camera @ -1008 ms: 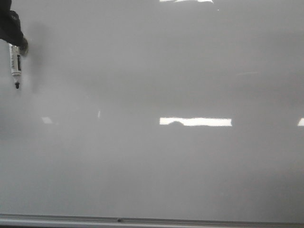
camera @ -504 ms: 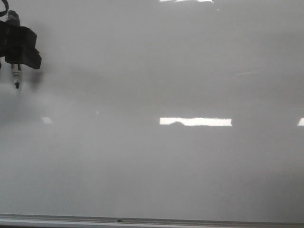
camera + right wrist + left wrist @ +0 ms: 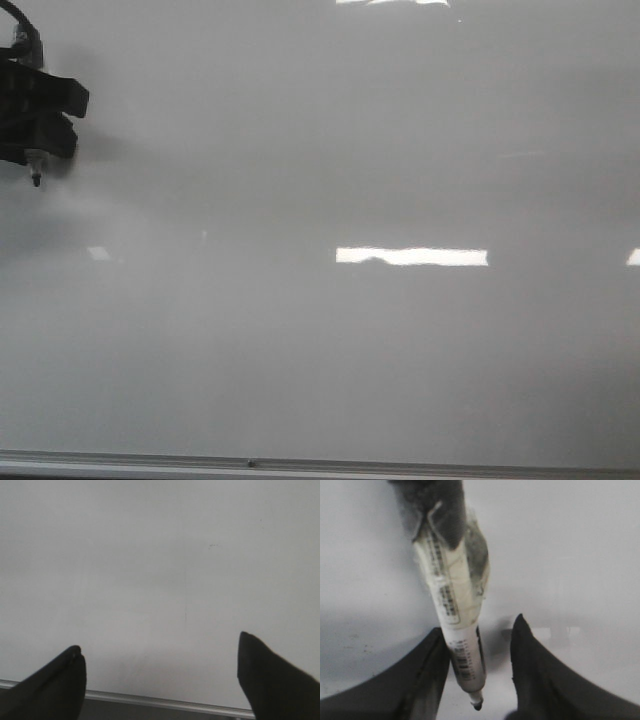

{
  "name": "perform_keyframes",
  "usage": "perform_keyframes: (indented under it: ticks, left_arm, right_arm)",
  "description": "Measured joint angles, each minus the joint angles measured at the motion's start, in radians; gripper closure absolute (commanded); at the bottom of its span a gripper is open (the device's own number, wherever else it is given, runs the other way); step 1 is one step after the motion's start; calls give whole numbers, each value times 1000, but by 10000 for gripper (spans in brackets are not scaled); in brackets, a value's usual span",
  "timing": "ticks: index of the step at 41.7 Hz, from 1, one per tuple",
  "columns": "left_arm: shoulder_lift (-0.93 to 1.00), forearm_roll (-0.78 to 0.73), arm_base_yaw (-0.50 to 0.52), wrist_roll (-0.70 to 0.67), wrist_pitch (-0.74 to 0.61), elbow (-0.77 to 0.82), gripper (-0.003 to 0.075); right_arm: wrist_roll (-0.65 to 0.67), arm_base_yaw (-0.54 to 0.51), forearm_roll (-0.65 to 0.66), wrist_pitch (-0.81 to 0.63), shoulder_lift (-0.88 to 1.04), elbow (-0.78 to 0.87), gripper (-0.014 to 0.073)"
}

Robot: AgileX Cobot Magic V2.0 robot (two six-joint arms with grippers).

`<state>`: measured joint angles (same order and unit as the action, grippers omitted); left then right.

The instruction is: Write number 4 on whiteboard

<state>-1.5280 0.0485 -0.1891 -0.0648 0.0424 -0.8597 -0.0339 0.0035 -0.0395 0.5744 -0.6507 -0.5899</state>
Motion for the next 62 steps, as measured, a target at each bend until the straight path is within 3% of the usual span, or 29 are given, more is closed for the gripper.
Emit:
perform_keyframes:
  ticks: [11, 21, 33, 47, 55, 62]
  left_arm:
    - [0, -2, 0, 0, 0, 0, 740]
    - [46, -41, 0, 0, 73, -5, 741]
    - [172, -109, -20, 133, 539, -151, 741]
    - [199, 43, -105, 509, 976, -328, 741]
    - [199, 111, -220, 697, 1037, -360, 741]
    - [193, 114, -360, 756, 1013, -362, 741]
  right_arm:
    - [0, 0, 0, 0, 0, 0, -39]
    - [0, 0, -16, 1, 0, 0, -39]
    - [-34, 6, -77, 127, -28, -100, -39]
    - [-284, 42, -200, 337, -197, -239, -39]
    - [-507, 101, -304, 402, -298, -316, -39]
    - [-681, 202, -368, 441, -356, -383, -39]
